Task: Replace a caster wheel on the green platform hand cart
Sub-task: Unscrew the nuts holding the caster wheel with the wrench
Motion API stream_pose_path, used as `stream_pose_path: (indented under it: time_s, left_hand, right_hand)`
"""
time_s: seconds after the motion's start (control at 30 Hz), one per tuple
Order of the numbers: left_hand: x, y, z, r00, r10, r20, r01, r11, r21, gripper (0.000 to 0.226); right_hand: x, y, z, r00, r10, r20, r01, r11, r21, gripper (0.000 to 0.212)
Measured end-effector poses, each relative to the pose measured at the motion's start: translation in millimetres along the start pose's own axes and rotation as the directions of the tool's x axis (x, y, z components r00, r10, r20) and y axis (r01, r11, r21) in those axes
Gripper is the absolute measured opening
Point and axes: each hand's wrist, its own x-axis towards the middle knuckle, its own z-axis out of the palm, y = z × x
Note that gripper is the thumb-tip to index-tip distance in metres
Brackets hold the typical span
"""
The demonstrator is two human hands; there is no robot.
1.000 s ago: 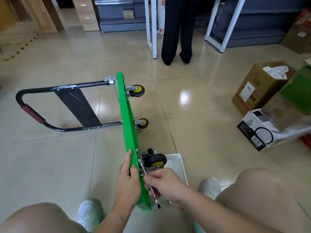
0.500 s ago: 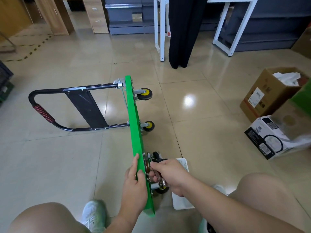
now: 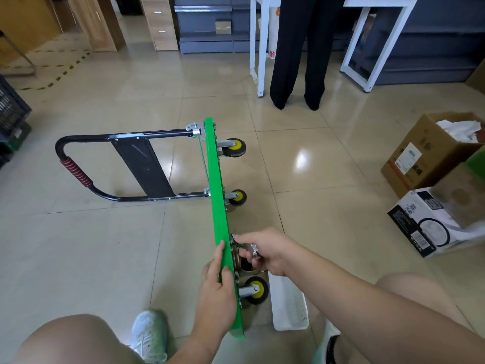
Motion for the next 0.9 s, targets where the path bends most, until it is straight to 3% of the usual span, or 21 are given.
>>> stream_pose_path:
  time_s: [0.23,0.67,0.9]
  left_hand:
    - [2.1,-2.0,-1.9,1.000,-0.003,-0.011,0.003,1.000,0.009,0.058]
    - [0.2,2.9,-1.7,1.000,0.000,-0.030,0.000,1.000,-0.017,0.058]
    - [1.5,2.8,-1.6,1.000,-0.009,-0.020,0.008,1.000,-0.028,0.055]
  right_hand:
    - [0.1,-15.9,-5.1,0.989,0.142,0.042,-0.145,0.988,0.058,0.022]
    - [14.9,0.9,4.3,0.996,0.081,0.030,-0.083,0.993,0.086,0.016]
    - [13.0,42.0,3.1,0.997,-0.002,0.078,0.004,1.000,-0.015,0.018]
